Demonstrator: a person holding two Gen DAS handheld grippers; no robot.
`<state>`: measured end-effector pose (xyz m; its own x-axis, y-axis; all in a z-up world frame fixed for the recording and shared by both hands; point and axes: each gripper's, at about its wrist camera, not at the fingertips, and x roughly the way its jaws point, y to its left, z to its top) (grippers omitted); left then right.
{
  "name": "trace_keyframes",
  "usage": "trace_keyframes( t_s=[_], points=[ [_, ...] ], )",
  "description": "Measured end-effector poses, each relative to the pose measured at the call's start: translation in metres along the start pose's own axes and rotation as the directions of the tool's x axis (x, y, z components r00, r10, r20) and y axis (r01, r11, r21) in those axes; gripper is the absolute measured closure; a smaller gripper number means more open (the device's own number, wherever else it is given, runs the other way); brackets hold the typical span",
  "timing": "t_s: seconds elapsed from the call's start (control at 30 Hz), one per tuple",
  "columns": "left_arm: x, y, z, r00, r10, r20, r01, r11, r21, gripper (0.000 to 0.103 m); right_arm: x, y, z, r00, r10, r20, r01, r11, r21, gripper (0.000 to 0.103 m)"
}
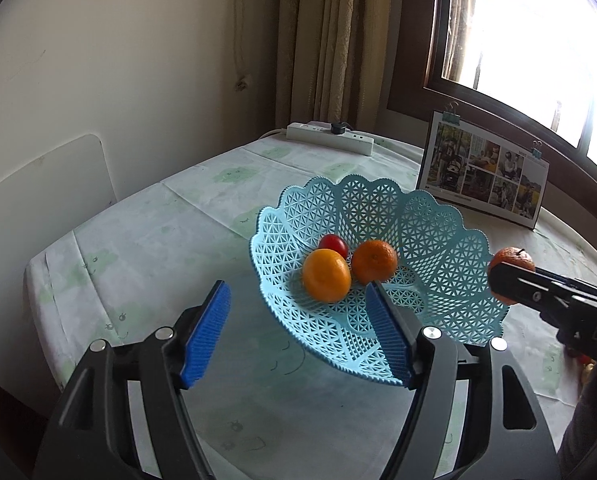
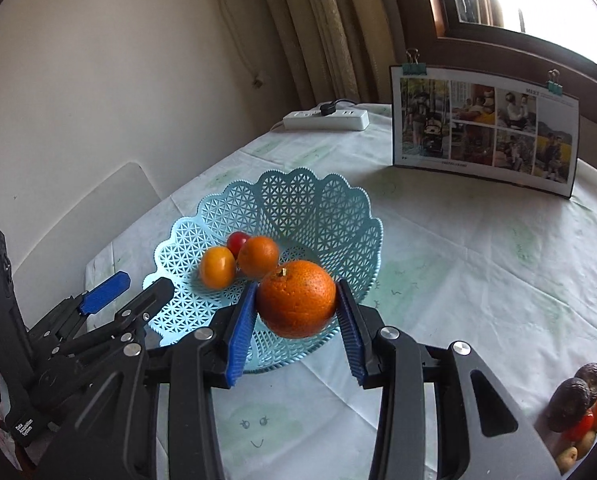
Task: Organize fruits
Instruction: 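Lower the tangerine into the basket and open the right tool, then grasp another orange with the right tool while the left tool approaches the avocados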
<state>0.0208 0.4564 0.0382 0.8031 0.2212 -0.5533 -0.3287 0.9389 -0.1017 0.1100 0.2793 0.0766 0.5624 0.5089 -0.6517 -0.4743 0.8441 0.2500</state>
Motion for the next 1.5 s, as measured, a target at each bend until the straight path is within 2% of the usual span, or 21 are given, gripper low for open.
trace_keyframes(
  t_s=[0.13,0.33,0.47,0.8,1.1,1.33,1.5],
  points=[
    [-0.002,0.001,0.001,1.0,0.005,0.009,-0.005,1.0,-0.006,0.025,-0.004,-0.002,0.001,1.0,0.0,0.017,0.0,1.0,0.008,0.062],
    [-0.005,-0.005,0.001,1.0,-0.004,0.013,0.004,1.0,0.004,0.024,-0.016,-0.014,-0.007,1.0,-0.013,0.023,0.013,0.999,0.03,0.062],
    [-0.006,-0.011,0.001,1.0,-0.012,0.012,0.012,1.0,0.014,0.02,-0.024,-0.024,-0.016,0.999,-0.025,0.023,0.023,0.998,0.056,0.062],
    [-0.013,-0.038,0.0,0.999,-0.04,0.014,0.039,0.997,0.069,0.019,-0.056,-0.071,-0.04,0.994,-0.096,0.051,0.086,0.982,0.171,0.057],
    [-0.02,-0.075,-0.003,0.996,-0.083,0.012,0.081,0.987,0.141,0.019,-0.095,-0.136,-0.06,0.973,-0.218,0.071,0.188,0.936,0.297,0.057],
    [-0.022,-0.104,-0.006,0.993,-0.12,-0.001,0.118,0.974,0.192,0.018,-0.12,-0.183,-0.078,0.945,-0.324,0.048,0.283,0.88,0.381,0.057],
    [-0.022,-0.121,-0.009,0.99,-0.14,-0.011,0.139,0.965,0.222,0.018,-0.127,-0.208,-0.09,0.931,-0.364,0.019,0.325,0.851,0.414,0.057]
  ],
)
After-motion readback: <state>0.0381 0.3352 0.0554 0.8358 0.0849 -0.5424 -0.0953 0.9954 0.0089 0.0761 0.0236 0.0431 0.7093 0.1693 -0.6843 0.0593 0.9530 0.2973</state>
